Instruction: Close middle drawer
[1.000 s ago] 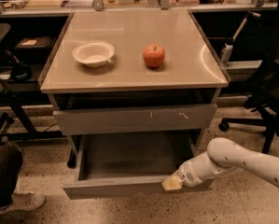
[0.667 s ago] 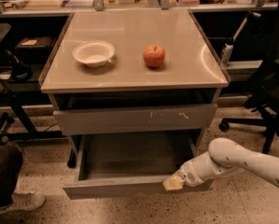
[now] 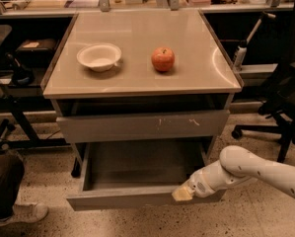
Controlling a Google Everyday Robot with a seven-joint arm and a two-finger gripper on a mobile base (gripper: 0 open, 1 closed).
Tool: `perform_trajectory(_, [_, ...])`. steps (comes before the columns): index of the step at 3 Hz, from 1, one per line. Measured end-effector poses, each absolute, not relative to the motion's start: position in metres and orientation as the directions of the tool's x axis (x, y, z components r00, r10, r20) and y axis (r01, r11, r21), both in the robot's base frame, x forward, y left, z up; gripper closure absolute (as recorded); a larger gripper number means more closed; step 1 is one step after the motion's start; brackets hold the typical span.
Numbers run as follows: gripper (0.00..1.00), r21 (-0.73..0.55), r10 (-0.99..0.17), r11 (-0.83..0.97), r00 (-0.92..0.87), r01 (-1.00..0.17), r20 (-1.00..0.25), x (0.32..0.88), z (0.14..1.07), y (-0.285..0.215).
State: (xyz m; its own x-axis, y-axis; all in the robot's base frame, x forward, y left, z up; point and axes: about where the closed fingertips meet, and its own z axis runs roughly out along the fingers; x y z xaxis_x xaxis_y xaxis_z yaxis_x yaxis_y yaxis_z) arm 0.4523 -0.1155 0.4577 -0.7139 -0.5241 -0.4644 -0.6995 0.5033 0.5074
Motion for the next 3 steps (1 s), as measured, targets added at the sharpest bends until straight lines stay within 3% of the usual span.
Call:
perform_trajectory(1, [0.12, 0.507, -0.524, 0.503, -0.714, -0.7, -0.464, 0.4523, 0.4577, -0.1155])
perform_trajectory(2, [0.0, 0.507, -0.524, 0.503, -0.714, -0.7, -0.464, 0.4523, 0.4576, -0.1154])
perform_trajectory(3, [0.0, 0.508, -0.524, 0.503, -0.714, -0.7, -0.464, 0.4523, 0.4576, -0.1154])
